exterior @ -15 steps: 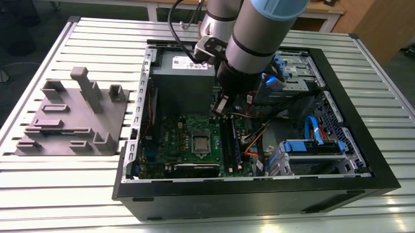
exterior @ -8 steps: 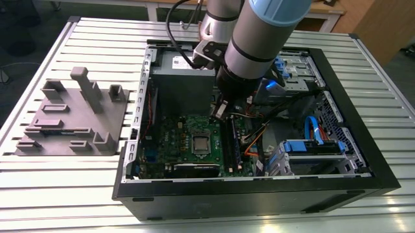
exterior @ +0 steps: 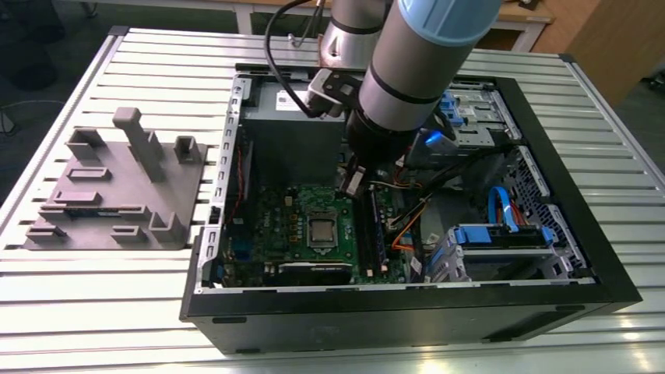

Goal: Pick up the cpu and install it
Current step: 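Install the first cpu locking lever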

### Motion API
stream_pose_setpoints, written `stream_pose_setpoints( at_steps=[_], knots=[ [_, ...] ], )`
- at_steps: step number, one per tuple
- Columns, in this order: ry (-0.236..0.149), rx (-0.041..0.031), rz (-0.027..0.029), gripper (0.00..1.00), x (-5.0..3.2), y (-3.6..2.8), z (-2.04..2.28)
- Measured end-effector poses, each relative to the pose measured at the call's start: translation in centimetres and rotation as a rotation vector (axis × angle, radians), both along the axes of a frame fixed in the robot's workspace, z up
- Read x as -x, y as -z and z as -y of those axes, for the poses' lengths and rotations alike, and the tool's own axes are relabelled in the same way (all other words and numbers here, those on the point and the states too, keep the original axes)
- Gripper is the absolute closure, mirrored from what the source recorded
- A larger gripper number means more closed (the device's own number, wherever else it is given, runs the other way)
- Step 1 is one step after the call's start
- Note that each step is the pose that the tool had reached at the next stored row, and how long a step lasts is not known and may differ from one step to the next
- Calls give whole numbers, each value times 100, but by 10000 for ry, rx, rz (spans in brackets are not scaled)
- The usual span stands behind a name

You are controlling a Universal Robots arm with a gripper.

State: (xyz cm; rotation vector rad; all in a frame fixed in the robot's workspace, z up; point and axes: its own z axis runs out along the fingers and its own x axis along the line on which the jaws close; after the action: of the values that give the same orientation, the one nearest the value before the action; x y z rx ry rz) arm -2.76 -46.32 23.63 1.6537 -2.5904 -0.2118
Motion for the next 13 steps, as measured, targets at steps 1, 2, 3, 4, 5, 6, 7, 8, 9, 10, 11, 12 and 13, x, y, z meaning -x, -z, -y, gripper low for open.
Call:
stream_pose_setpoints(
  at_steps=[1, 2, 3, 4, 5, 6, 7, 8, 9, 10, 11, 12, 13],
  knots=[
    [-48, -1, 2, 90, 2, 1, 9],
    [-93, -1, 7, 90, 5, 1, 19],
    [-128, -1, 21, 90, 10, 1, 28],
    [-163, -1, 44, 90, 14, 2, 35],
    [-203, 0, 69, 90, 16, 2, 40],
    [-252, 0, 99, 90, 18, 2, 44],
    [-303, 1, 129, 90, 19, 2, 48],
    [-361, 0, 155, 90, 20, 3, 52],
    [-433, -1, 173, 90, 20, 4, 56],
    [-520, -4, 186, 90, 21, 6, 58],
    [-611, -5, 198, 90, 22, 8, 61],
    [-678, -1, 207, 90, 25, 7, 67],
    [-709, -1, 217, 90, 35, 7, 73]
  ],
)
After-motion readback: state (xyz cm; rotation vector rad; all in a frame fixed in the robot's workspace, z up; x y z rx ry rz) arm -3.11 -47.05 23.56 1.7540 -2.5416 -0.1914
